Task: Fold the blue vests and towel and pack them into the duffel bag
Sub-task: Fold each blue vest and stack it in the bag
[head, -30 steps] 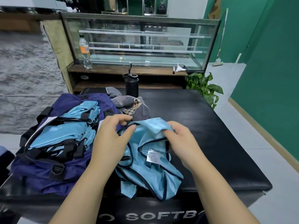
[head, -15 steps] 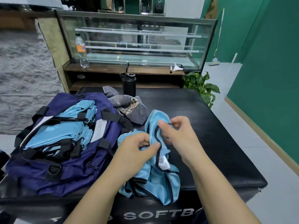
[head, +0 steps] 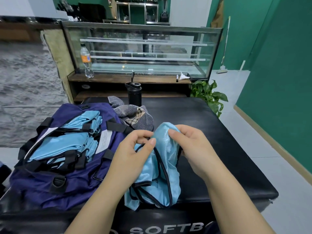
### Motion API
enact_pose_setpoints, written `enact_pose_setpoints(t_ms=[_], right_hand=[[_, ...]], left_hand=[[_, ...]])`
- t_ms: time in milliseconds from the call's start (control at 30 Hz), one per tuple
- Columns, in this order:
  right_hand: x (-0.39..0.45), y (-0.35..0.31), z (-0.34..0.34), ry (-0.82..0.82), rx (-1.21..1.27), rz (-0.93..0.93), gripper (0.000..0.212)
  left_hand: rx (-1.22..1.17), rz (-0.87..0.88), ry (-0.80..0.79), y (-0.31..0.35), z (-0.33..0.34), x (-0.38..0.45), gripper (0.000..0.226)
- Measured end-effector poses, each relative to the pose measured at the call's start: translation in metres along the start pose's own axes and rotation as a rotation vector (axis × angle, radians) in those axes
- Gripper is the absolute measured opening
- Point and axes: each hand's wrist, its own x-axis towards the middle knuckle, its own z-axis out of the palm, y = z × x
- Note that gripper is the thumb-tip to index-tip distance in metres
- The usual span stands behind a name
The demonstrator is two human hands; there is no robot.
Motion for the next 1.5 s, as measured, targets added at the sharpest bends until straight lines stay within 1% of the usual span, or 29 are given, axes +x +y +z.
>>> enact_pose_setpoints(t_ms=[33, 100, 167, 200, 267, 333, 400, 533, 600, 667, 733, 833, 933, 1067, 1133, 1233, 1300, 1367, 1400, 1433, 1500], right_hand=[[-0.001, -0.001, -0.003, -0.014, 0.069, 0.011, 0.022], [-0.006, -0.006, -0.006, -0.041, 0.182, 0.023, 0.02], [-0.011, -0.01, -0.007, -0.04, 0.226, 0.031, 0.02], [-0.013, -0.012, -0.007, -0.028, 0.226, 0.036, 0.019], [-0.017, -0.012, -0.007, 0.013, 0.182, 0.036, 0.022], [-0.022, -0.014, -0.01, 0.024, 0.12, 0.017, 0.036], [-0.029, -0.018, -0.013, -0.003, 0.069, -0.04, 0.044], [-0.04, -0.03, -0.016, -0.005, -0.1, -0.198, 0.035], [-0.045, -0.036, -0.017, -0.032, -0.179, -0.216, 0.031], [-0.05, -0.042, -0.016, -0.093, -0.23, -0.202, 0.028], [-0.053, -0.046, -0.015, -0.103, -0.342, -0.201, 0.026], [-0.058, -0.051, -0.013, -0.036, -0.452, -0.232, 0.018], [-0.065, -0.06, -0.014, -0.014, -0.508, -0.236, 0.008], [-0.067, -0.064, -0.015, 0.019, -0.575, -0.244, 0.008], [-0.065, -0.064, -0.014, 0.056, -0.617, -0.234, 0.008], [-0.065, -0.063, -0.013, 0.091, -0.702, -0.228, 0.012], [-0.065, -0.062, -0.011, 0.088, -0.696, -0.239, 0.014], [-0.065, -0.06, -0.008, 0.104, -0.563, -0.225, 0.014], [-0.064, -0.058, -0.005, 0.126, -0.472, -0.206, 0.015], [-0.064, -0.057, -0.003, 0.156, -0.393, -0.191, 0.016], [-0.063, -0.055, 0.001, 0.21, -0.327, -0.17, 0.017]], left_hand=[[-0.002, -0.036, -0.03, -0.002, -0.001, 0.0, 0.041], [-0.014, -0.098, -0.167, -0.003, -0.001, -0.002, 0.058], [-0.121, -0.11, -0.277, 0.001, 0.001, -0.007, 0.061], [-0.166, -0.085, -0.274, 0.004, 0.001, -0.01, 0.057], [-0.18, -0.006, -0.193, 0.011, 0.0, -0.015, 0.041], [-0.126, 0.057, -0.1, 0.018, -0.003, -0.017, 0.023], [-0.04, 0.087, -0.034, 0.022, -0.007, -0.02, 0.021], [0.043, 0.09, 0.012, 0.034, -0.016, -0.026, 0.02], [0.059, 0.101, 0.031, 0.038, -0.02, -0.028, 0.021], [0.035, 0.116, 0.046, 0.043, -0.025, -0.029, 0.021], [0.015, 0.137, 0.057, 0.049, -0.028, -0.03, 0.021], [0.029, 0.142, 0.056, 0.055, -0.035, -0.034, 0.02], [0.089, 0.118, -0.018, 0.057, -0.043, -0.038, 0.018], [0.226, 0.089, -0.119, 0.058, -0.05, -0.039, 0.013], [0.313, 0.099, -0.121, 0.058, -0.053, -0.038, 0.011], [0.407, 0.127, -0.081, 0.058, -0.053, -0.039, 0.015], [0.332, 0.13, -0.034, 0.057, -0.049, -0.039, 0.013], [0.105, 0.102, 0.041, 0.057, -0.046, -0.039, 0.005], [-0.009, 0.08, 0.062, 0.057, -0.045, -0.039, 0.007], [-0.101, 0.069, 0.063, 0.057, -0.046, -0.04, 0.017], [-0.261, 0.057, 0.029, 0.056, -0.047, -0.04, 0.037]])
